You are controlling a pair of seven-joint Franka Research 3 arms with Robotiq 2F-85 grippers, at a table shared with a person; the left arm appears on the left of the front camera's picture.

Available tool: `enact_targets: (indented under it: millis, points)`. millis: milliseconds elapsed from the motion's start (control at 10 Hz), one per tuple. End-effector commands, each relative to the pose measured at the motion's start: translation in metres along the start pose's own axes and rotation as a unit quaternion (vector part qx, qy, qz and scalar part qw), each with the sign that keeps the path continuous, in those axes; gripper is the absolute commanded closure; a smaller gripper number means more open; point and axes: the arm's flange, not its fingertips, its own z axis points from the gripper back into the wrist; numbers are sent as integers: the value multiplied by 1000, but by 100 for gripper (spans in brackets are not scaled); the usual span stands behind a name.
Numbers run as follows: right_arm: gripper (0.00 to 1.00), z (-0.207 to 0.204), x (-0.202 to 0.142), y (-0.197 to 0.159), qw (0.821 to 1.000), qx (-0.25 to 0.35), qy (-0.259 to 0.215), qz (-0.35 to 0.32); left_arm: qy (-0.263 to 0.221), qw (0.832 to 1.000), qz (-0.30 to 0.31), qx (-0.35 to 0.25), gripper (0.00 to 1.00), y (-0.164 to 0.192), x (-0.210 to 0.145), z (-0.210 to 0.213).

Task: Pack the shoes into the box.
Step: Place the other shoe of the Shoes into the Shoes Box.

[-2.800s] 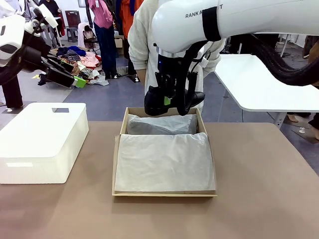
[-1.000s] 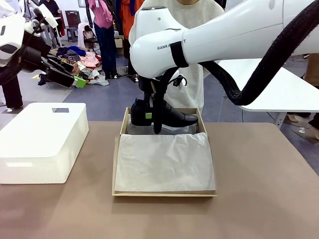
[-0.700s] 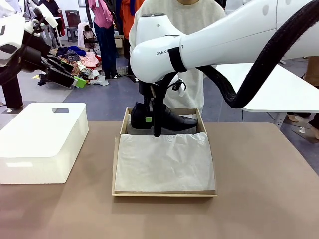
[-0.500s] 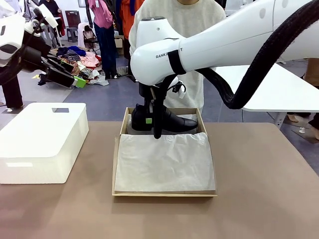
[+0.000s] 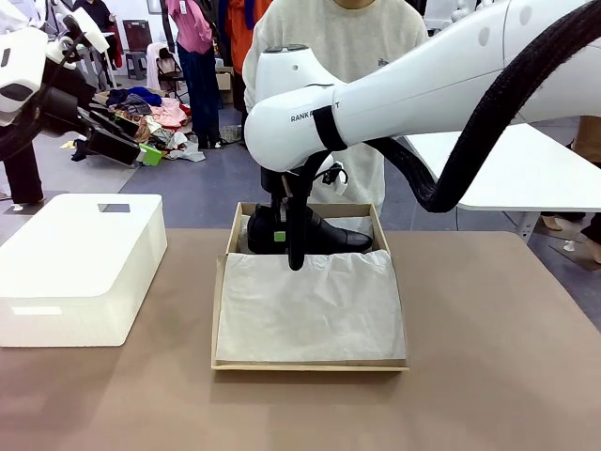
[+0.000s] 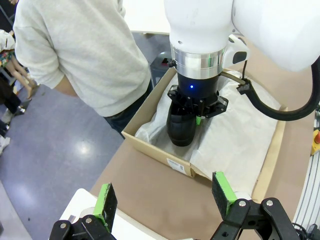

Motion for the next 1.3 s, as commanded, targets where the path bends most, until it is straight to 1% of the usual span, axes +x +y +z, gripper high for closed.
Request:
enact_targets:
  millis: [0,100,200,300,500,700,1200]
  points:
    - [100,-1,2,-8,1000,11,8,-15,-3,1000,1,-3,0,1,0,0]
    - [100,-2,2,-8,1000,7,7,-16,-3,1000,1,-3,0,1,0,0]
    - [93,-3,2,-9,1000,2,5,-16,-3,1000,1,-3,0,1,0,0]
    - [76,-4,2,-8,1000,-2,6,-18,-3,1000,1,-3,0,1,0,0]
    - [39,-4,2,-9,1000,-6,8,-17,-3,1000,1,-3,0,1,0,0]
    - [1,4,3,-11,1000,-7,12,-18,-3,1000,1,-3,0,1,0,0]
    - [0,39,8,-19,1000,-6,16,-10,-3,1000,1,-3,0,1,0,0]
